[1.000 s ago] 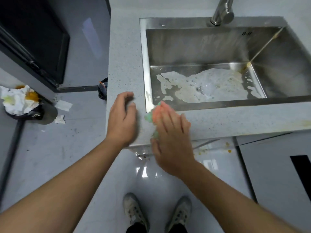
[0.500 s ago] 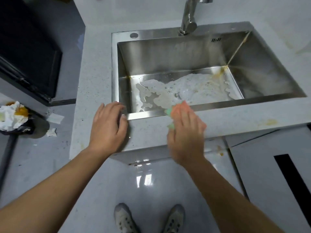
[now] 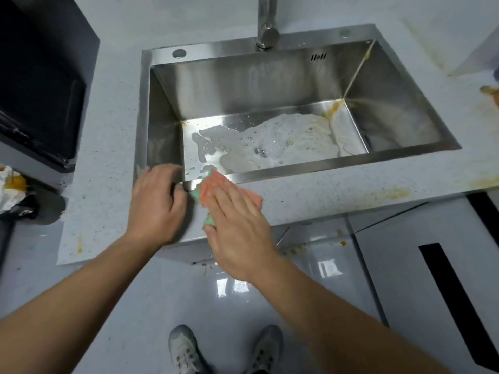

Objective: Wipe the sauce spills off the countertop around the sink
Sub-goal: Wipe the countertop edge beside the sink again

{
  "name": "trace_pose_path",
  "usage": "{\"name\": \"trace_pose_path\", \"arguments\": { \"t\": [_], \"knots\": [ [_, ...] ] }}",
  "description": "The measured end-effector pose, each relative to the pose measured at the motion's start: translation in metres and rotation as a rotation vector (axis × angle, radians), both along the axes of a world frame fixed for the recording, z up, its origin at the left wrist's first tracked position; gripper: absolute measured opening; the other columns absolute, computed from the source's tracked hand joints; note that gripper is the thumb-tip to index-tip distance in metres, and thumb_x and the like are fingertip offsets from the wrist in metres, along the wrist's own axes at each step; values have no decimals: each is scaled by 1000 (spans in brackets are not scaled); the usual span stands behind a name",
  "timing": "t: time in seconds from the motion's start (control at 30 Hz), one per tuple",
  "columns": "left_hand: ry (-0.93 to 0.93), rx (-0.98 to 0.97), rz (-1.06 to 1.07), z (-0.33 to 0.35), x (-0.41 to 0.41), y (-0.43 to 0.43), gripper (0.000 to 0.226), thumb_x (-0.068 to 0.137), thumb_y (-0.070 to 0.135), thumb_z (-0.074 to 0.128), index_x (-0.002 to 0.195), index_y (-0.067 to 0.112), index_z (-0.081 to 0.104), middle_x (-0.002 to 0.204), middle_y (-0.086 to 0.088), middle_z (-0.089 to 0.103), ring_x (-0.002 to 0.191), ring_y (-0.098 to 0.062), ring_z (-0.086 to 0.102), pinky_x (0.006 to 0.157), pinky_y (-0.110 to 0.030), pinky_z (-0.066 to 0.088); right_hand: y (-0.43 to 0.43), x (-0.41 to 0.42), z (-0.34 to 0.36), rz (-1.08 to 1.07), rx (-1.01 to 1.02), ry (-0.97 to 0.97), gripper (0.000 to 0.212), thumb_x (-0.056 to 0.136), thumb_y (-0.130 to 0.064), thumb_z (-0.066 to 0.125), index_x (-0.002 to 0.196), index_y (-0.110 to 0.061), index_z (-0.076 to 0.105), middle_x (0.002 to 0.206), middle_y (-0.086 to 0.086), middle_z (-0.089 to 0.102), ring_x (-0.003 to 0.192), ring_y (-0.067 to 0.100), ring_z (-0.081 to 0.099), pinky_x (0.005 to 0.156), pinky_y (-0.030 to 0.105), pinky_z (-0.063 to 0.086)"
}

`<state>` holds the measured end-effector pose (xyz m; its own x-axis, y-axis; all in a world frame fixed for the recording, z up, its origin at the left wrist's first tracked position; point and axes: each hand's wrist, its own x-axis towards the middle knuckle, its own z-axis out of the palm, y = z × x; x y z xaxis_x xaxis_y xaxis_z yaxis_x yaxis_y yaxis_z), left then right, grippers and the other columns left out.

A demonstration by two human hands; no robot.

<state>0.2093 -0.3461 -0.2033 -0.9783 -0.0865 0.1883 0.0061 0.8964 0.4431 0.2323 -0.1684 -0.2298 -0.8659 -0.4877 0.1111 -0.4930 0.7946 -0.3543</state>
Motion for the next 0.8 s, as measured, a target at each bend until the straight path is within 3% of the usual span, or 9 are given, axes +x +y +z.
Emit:
{"name": "trace_pose_path", "arguments": {
  "t": [0.1,0.2,0.27,0.33,0.47,0.53,0.63,0.7,0.8],
  "knots": [
    [-22,35,-26,0,-10,29,30,96,9,50,125,6,59,121,-12,63,114,-27,53,108,-50,39,81,-8,2,-191,25,-40,61,100,-37,41,158,-22,32,170,-2,21,156,16,17,126,46,18],
    [-50,94,-51,-1,-19,59,32,98,10,51,130,8,57,126,-10,62,116,-27,54,102,-42,40,164,-29,0,-565,108,-22,63,102,-38,27,160,-14,26,170,9,19,156,26,21,125,54,20],
    [-63,111,-59,-4,-20,70,33,100,13,49,132,9,56,127,-9,62,117,-26,54,101,-41,42,160,-38,3,-687,107,-45,66,100,-39,25,158,-9,29,167,15,26,151,33,28,124,57,22],
    [-93,141,-38,-8,-16,72,31,101,17,46,130,11,56,123,-6,63,113,-25,56,95,-39,45,117,-31,5,-566,33,-66,60,96,-37,33,150,-13,40,162,9,33,145,27,34,120,54,27],
    [-126,241,28,-8,-14,72,32,101,20,43,132,16,53,123,0,65,109,-18,58,90,-35,46,65,-3,8,-76,-20,-86,56,100,-31,38,155,-22,37,166,-4,29,154,15,20,127,42,17],
    [-136,240,49,-4,-18,74,34,102,19,44,135,15,51,121,2,65,106,-16,57,87,-32,43,93,-21,11,-83,-19,-42,49,102,-25,39,151,-23,43,162,-4,38,151,16,30,121,40,29],
    [-167,226,100,-1,-23,78,34,102,21,43,135,15,51,114,4,66,98,-14,55,83,-32,41,142,-51,13,-391,17,69,42,105,-24,33,139,-12,56,142,8,57,128,31,55,99,40,46],
    [-178,188,112,0,-27,78,33,102,22,42,132,14,54,114,0,68,98,-21,59,83,-36,45,131,-54,13,-519,65,68,46,100,-23,35,138,-10,56,143,11,56,126,30,55,103,45,45],
    [-194,143,101,-1,-36,77,33,101,22,41,129,13,57,118,-8,68,101,-31,61,90,-42,47,76,-37,11,-282,-49,35,49,89,-18,44,136,-17,59,147,-1,52,138,19,45,113,41,35]
  ]
}}
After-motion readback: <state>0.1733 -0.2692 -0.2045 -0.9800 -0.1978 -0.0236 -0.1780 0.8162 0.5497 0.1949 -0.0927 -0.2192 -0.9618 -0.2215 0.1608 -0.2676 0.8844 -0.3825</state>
